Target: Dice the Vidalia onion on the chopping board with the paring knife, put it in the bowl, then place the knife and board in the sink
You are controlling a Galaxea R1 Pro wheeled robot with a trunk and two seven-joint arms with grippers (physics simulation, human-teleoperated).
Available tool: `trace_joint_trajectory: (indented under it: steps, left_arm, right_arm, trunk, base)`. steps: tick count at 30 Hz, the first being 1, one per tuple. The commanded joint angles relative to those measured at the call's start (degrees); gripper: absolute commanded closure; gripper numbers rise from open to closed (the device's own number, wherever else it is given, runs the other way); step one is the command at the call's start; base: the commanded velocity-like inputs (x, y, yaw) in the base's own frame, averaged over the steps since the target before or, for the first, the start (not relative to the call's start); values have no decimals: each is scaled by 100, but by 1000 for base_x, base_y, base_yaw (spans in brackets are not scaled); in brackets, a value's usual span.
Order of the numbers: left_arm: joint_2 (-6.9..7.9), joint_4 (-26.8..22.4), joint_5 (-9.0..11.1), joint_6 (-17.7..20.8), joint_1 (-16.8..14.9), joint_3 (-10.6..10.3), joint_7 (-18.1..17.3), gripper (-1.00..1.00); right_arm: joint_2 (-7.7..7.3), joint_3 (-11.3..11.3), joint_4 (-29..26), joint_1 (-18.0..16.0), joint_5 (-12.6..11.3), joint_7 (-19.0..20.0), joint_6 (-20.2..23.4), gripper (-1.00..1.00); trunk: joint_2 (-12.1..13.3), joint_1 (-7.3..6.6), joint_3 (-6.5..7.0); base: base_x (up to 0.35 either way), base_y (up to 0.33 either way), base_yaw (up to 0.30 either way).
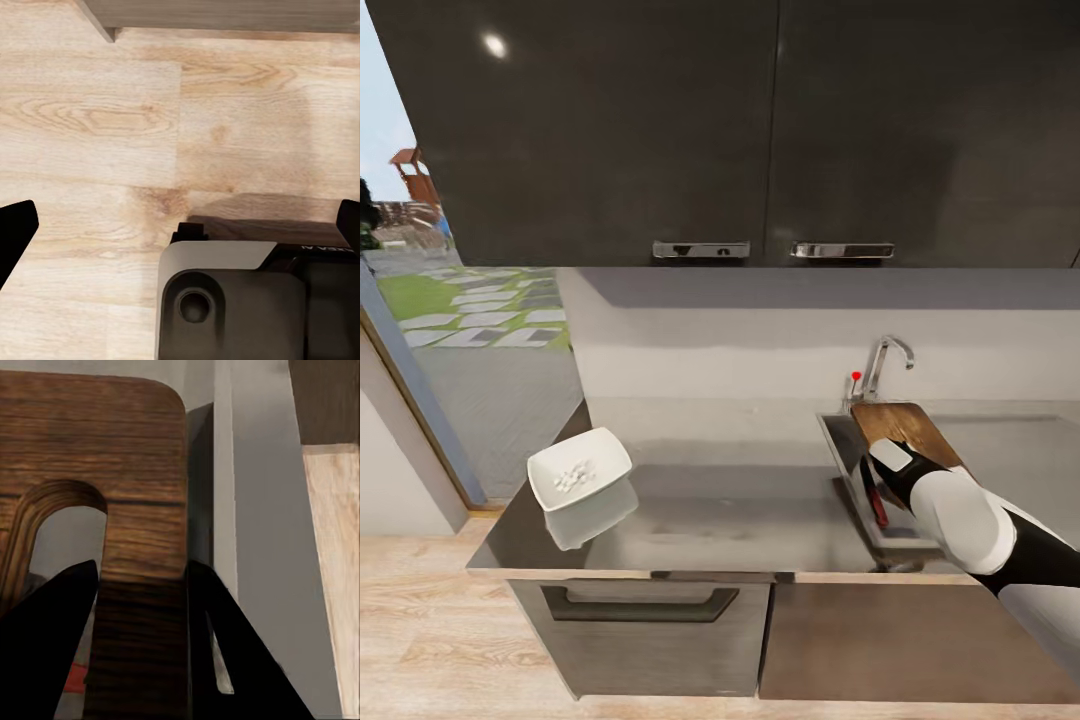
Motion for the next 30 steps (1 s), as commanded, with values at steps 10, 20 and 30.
trace_joint_trajectory:
  steps: [10, 20, 30]
  left_arm:
    - [-14, 26, 35, -38, -12, -48, 16, -100]
    - [-7, 28, 35, -38, -12, -48, 12, -100]
    - [46, 27, 42, -38, -12, -40, -258, -100]
  right_arm:
    - [-11, 98, -37, -6, 182, -669, 336, 100]
    - [2, 93, -43, -6, 469, -807, 418, 100]
    - [-6, 98, -26, -6, 468, -821, 422, 100]
  trunk:
    - [-13, 4, -13]
    - [-13, 4, -13]
    - [-13, 4, -13]
  base:
    - [0, 0, 0]
    - [0, 0, 0]
    - [232, 50, 0]
